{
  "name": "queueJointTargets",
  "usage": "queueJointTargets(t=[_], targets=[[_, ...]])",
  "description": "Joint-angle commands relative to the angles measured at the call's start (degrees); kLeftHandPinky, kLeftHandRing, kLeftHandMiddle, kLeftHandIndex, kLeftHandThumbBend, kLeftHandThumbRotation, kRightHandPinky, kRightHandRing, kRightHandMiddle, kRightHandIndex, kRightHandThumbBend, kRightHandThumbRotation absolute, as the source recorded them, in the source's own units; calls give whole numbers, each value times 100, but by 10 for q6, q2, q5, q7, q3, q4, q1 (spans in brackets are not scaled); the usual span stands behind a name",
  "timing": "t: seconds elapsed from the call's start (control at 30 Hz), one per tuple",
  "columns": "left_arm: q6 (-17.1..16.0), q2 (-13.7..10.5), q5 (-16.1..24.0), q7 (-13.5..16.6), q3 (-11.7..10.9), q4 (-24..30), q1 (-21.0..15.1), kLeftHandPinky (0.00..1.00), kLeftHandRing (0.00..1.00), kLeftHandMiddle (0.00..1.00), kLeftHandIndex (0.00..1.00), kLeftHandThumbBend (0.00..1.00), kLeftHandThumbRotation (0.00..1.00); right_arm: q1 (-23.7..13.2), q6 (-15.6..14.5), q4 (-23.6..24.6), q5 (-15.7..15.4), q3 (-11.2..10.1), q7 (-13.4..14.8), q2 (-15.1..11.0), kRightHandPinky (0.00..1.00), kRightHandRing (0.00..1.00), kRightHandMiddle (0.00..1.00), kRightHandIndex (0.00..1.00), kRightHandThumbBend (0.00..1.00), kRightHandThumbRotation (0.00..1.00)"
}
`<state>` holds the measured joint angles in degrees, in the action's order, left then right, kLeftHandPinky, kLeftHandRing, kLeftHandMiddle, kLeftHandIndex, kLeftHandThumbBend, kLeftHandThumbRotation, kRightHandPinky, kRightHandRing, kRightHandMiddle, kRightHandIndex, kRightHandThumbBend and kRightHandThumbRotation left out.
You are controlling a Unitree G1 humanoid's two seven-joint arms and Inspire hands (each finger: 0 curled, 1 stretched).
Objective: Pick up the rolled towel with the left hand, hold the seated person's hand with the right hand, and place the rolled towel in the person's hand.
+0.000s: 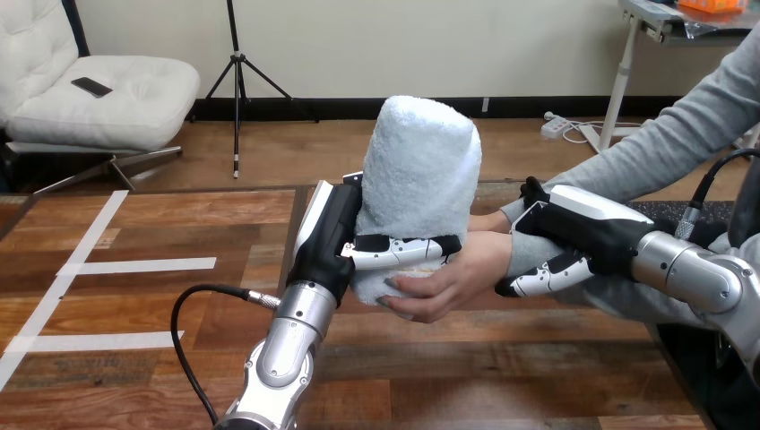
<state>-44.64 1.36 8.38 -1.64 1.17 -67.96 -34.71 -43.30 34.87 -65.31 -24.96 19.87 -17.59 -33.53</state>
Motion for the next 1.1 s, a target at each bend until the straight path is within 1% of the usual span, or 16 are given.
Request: queueJointTargets(t=[0.0,0.47,0.53,0.57,0.63,0.7,0.77,0.8,0.9,0.93,1.07], targets=[[-2,21,2,-9,9,3,-53,31,36,41,43,60,0,-22,17,32,17,-18,10,20,28,32,37,39,61,36],[-1,20,-2,-14,7,2,-54,31,36,41,43,61,0,-24,12,31,18,-19,5,21,26,30,36,40,61,36],[0,20,-4,-17,6,2,-54,31,36,41,43,61,0,-24,11,31,18,-18,6,21,26,30,36,40,61,36],[3,21,-10,-25,3,2,-53,31,36,41,43,62,0,-25,12,30,16,-18,7,21,26,30,36,40,61,36],[6,22,-17,-34,0,2,-53,32,39,44,45,66,0,-25,12,30,15,-17,8,20,27,31,36,40,61,37],[10,22,-22,-40,-1,3,-53,33,40,46,46,67,0,-25,13,28,15,-17,9,20,27,31,36,40,61,37],[15,22,-27,-46,-2,4,-52,34,42,49,50,71,6,-25,13,27,14,-17,10,20,27,31,36,40,61,37],[19,22,-32,-54,-4,5,-52,35,43,50,51,72,8,-25,13,27,14,-17,10,20,27,31,36,40,61,37],[25,21,-42,-69,-7,6,-51,39,50,57,58,79,20,-25,14,27,14,-17,11,20,27,31,36,40,61,37],[27,21,-44,-72,-8,6,-51,44,55,62,63,84,28,-25,15,27,14,-17,12,20,27,31,36,40,61,37],[29,19,-49,-81,-10,7,-51,51,63,70,69,92,39,-24,17,28,14,-17,12,19,27,31,36,40,61,37]])
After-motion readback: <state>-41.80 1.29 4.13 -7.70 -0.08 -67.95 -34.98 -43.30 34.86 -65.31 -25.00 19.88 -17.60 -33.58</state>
